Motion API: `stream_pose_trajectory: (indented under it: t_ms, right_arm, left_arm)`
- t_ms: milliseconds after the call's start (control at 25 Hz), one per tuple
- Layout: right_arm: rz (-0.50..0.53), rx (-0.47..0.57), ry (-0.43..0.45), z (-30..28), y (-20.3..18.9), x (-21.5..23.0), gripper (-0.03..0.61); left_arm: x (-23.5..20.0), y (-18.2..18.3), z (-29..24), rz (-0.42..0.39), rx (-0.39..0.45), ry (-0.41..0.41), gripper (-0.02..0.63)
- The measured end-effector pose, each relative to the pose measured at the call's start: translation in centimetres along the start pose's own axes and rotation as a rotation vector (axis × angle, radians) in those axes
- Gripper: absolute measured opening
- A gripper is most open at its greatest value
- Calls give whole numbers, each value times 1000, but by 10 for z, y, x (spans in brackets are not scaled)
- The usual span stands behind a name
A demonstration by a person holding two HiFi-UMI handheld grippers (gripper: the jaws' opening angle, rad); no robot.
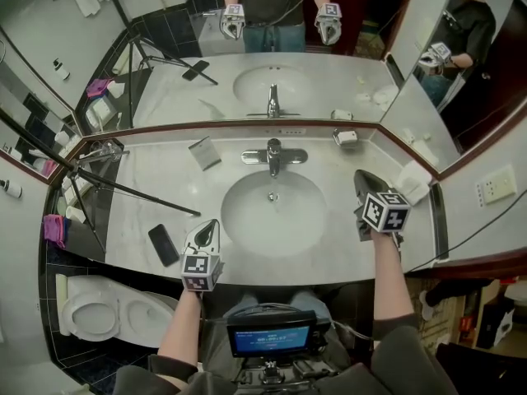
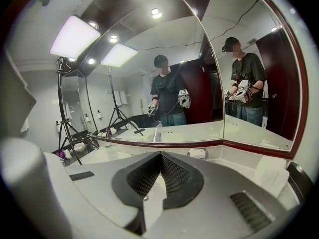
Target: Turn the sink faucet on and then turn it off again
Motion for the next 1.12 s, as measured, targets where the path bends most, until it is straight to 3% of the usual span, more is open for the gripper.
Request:
stream_pose_trajectory:
  t_ms: [720, 1120]
  right_arm:
    - [4, -48, -15, 0, -24, 12, 0]
    - [3, -156, -30, -1, -78, 7, 0]
  left_arm:
    - [-1, 5, -7, 53, 19, 16, 2]
    - [-7, 29, -28, 25, 35, 20, 21]
Point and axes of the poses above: the fingertips, and each gripper's own axes: z backward along the fingers, x to its right, y out of its top, the point moved 9 cm from there along z, backward along the fingers, and after that the axes turned 9 degrees about z, right-handed, at the moved point
